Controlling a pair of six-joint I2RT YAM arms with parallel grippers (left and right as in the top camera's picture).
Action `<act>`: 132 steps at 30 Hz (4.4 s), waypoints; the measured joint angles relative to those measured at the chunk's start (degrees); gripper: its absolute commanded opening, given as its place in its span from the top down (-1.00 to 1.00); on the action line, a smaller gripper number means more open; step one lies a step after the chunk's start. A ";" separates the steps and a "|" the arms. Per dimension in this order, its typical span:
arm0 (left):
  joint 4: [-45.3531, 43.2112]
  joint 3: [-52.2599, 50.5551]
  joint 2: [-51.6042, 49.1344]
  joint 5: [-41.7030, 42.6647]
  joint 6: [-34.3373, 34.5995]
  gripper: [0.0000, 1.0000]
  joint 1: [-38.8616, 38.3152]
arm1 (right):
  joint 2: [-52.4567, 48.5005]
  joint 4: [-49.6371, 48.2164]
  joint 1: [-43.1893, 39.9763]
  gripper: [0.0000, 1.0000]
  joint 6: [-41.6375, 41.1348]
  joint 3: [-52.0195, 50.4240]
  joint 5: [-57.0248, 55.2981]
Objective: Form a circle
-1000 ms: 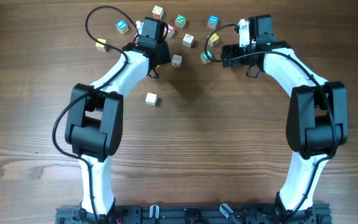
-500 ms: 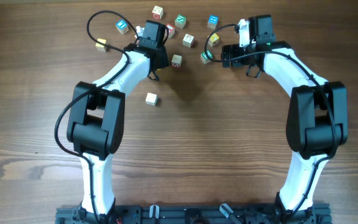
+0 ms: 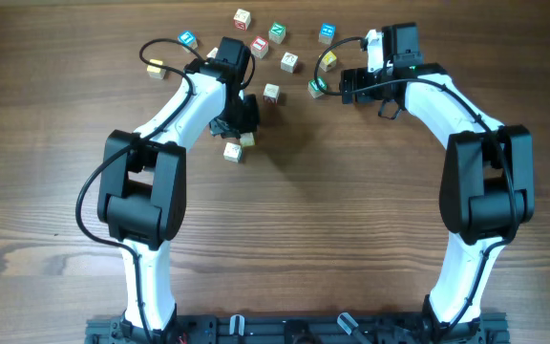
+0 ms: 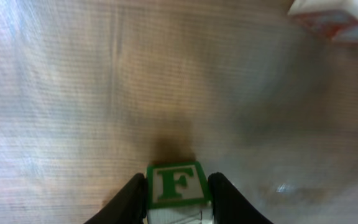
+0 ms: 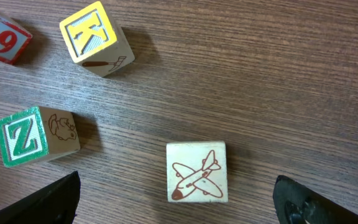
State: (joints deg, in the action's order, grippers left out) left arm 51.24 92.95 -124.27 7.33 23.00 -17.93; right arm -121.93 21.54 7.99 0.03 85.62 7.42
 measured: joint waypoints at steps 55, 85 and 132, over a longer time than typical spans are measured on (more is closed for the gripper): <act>14.56 -1.66 4.07 -16.28 4.11 0.85 5.88 | 0.00 0.00 0.00 -1.00 0.00 0.00 0.00; 4.22 -7.61 4.07 -6.49 2.56 0.90 6.21 | 1.77 3.34 0.00 -0.99 -6.51 0.02 0.04; 13.55 -7.61 4.07 -0.48 2.58 0.77 5.92 | 2.69 15.76 0.00 -1.00 -6.95 0.07 5.03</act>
State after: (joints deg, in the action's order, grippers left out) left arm 64.79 85.34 -120.20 6.85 25.58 -12.01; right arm -119.24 37.30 7.99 -6.92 85.69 12.45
